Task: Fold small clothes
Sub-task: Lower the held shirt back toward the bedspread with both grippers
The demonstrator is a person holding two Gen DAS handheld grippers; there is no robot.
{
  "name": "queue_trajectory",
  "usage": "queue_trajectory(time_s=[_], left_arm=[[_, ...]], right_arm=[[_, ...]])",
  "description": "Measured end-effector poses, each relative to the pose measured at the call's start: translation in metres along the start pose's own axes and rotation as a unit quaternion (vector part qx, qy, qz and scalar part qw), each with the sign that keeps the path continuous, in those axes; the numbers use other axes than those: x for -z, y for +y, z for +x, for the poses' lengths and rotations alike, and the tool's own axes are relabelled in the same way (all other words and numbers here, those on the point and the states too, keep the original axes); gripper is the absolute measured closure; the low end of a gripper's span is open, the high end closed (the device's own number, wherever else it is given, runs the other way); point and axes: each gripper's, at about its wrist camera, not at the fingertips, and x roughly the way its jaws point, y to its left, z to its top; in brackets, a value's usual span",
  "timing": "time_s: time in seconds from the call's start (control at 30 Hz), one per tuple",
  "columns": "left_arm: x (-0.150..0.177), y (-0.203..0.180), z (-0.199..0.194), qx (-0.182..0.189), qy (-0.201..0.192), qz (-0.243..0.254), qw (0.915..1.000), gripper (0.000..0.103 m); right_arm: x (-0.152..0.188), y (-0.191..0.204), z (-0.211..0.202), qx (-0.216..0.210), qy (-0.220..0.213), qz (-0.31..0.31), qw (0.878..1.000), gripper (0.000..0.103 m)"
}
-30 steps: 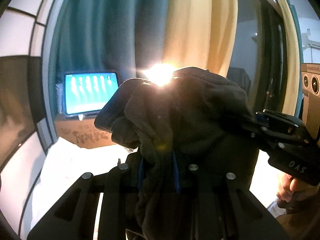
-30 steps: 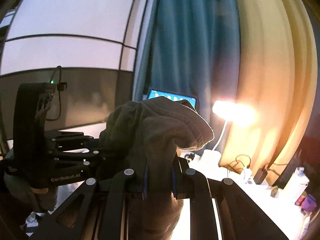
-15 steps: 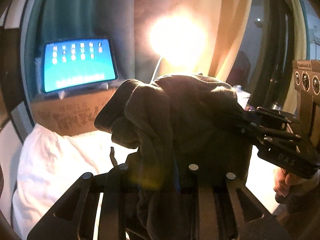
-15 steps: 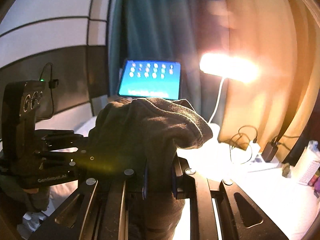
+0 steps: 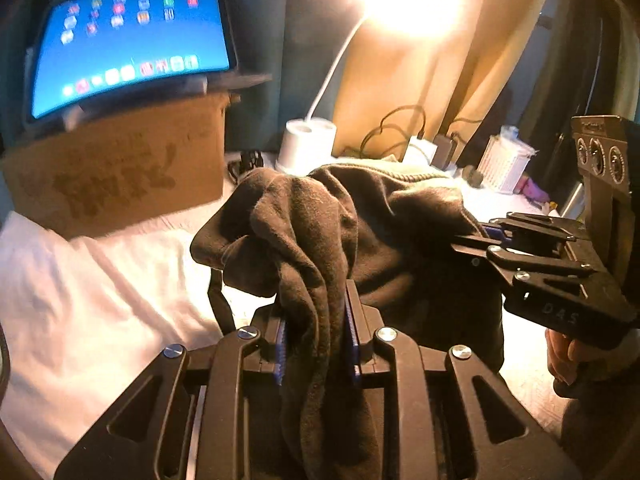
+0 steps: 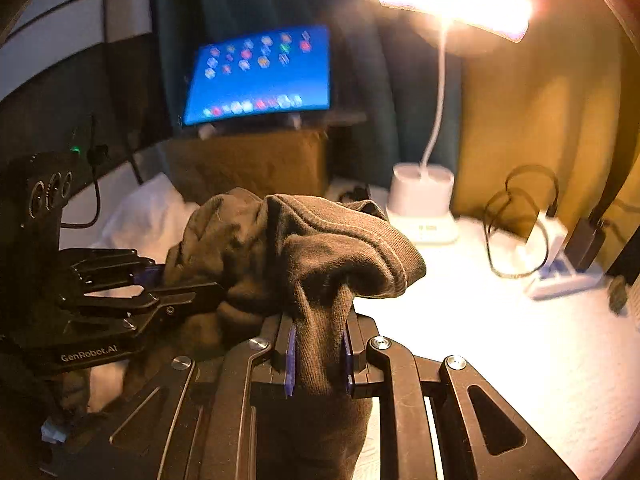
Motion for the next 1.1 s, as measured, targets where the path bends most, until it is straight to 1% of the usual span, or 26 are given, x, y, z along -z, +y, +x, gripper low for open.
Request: queue_trajectory(time_s=[0.1, 0.17, 0.3, 0.4, 0.43, 0.47, 0.53, 0.67, 0.73, 0.8, 0.83, 0.9, 0.97, 1.07, 1.1], left_arm=[[0.002, 0.007, 0.023, 0.0, 0.028, -0.001, 0.9996, 0.081], [0.003, 0.013, 0.036, 0.0, 0.045, -0.011, 0.9989, 0.081], [0.001, 0.022, 0.055, 0.001, 0.077, -0.028, 0.9966, 0.081], [-0.002, 0.028, 0.058, 0.006, 0.091, -0.046, 0.9948, 0.079], [-0.002, 0.03, 0.058, 0.007, 0.093, -0.051, 0.9943, 0.077], [-0.003, 0.032, 0.058, 0.008, 0.095, -0.057, 0.9938, 0.077], [-0.005, 0.036, 0.059, 0.012, 0.099, -0.065, 0.9929, 0.077], [-0.01, 0.036, 0.06, 0.011, 0.1, -0.068, 0.9926, 0.077], [-0.012, 0.037, 0.059, 0.008, 0.096, -0.068, 0.993, 0.076], [-0.013, 0.038, 0.061, -0.003, 0.098, -0.062, 0.9932, 0.073], [-0.013, 0.039, 0.064, -0.011, 0.103, -0.058, 0.9929, 0.072], [-0.009, 0.042, 0.069, -0.018, 0.114, -0.058, 0.9916, 0.071], [-0.009, 0.044, 0.067, -0.027, 0.111, -0.055, 0.9919, 0.064], [-0.01, 0.044, 0.064, -0.042, 0.105, -0.042, 0.9927, 0.063], [-0.01, 0.043, 0.063, -0.048, 0.104, -0.04, 0.9926, 0.063]], right_arm=[[0.007, -0.01, 0.021, -0.005, 0.029, 0.009, 1.0, 0.086], [0.013, -0.019, 0.036, -0.008, 0.047, 0.019, 0.999, 0.086], [0.023, -0.035, 0.06, -0.031, 0.082, 0.054, 0.995, 0.085], [0.029, -0.046, 0.076, -0.042, 0.112, 0.084, 0.989, 0.076], [0.032, -0.052, 0.082, -0.05, 0.124, 0.097, 0.986, 0.069], [0.033, -0.056, 0.086, -0.059, 0.129, 0.109, 0.984, 0.067], [0.032, -0.066, 0.089, -0.082, 0.124, 0.133, 0.98, 0.064], [0.023, -0.079, 0.099, -0.112, 0.123, 0.163, 0.973, 0.064], [0.019, -0.083, 0.101, -0.107, 0.114, 0.165, 0.974, 0.064], [0.016, -0.085, 0.1, -0.093, 0.101, 0.157, 0.978, 0.064], [0.016, -0.086, 0.101, -0.072, 0.1, 0.145, 0.982, 0.064], [0.016, -0.085, 0.102, -0.05, 0.094, 0.126, 0.986, 0.064], [0.017, -0.084, 0.098, -0.023, 0.091, 0.111, 0.989, 0.064], [0.019, -0.083, 0.094, 0.015, 0.092, 0.096, 0.991, 0.064], [0.021, -0.085, 0.092, 0.021, 0.092, 0.091, 0.991, 0.064]])
